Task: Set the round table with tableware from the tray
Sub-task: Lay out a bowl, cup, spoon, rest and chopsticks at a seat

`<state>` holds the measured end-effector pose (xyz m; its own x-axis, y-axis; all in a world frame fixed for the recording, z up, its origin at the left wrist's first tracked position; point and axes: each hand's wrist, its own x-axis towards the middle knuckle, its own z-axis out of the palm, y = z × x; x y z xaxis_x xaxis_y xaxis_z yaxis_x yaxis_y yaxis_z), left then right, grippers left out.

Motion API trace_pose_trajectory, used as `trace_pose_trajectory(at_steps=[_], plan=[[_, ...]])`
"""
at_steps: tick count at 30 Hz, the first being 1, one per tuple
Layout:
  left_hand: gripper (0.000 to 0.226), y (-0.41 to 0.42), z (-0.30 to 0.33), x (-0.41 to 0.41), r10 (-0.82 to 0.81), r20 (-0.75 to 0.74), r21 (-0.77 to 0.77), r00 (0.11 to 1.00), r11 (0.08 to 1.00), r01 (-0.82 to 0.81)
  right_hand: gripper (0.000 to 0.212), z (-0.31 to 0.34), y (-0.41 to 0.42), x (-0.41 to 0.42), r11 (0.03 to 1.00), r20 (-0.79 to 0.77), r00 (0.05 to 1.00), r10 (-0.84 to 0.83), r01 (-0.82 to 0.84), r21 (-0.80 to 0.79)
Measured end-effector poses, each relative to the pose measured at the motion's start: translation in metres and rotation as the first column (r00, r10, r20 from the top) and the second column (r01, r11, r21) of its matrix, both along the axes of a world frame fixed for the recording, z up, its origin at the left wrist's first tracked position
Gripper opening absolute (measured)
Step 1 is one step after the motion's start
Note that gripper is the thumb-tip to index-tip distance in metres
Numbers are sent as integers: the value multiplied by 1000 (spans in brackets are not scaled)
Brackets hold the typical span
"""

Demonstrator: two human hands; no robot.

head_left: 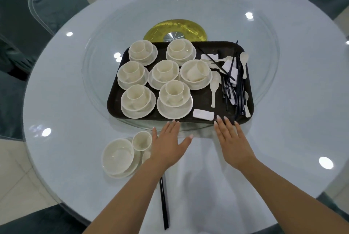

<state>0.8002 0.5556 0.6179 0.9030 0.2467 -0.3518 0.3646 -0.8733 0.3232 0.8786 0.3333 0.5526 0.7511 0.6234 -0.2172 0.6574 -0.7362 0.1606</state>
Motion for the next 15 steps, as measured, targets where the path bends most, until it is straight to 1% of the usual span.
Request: trace_pose_trajectory(at_steps=[3,6,7,11,13,15], plan=[[75,-10,2,5,-13,15,4,1000,1000,13,64,-1,-12,6,999,27,999,-47,46,21],[73,-19,2,11,-12,15,-3,1000,1000,12,63,1,-21,16,991,-2,992,-122,122,50],[72,-22,2,13,-16,17,-2,1000,1000,16,65,3,-25,21,986,-21,987,-156,157,55],[69,-30,2,14,-14,22,11,1000,1000,13,75,11,-37,42,965,-78,962,-263,261,-39],[67,-33,3,13,8,23,14,1000,1000,-8,77,16,-44,56,952,-105,947,-304,299,-60],[62,-34,4,12,38,55,22,998,999,-40,78,22,-50,69,937,-137,928,-348,341,-69]])
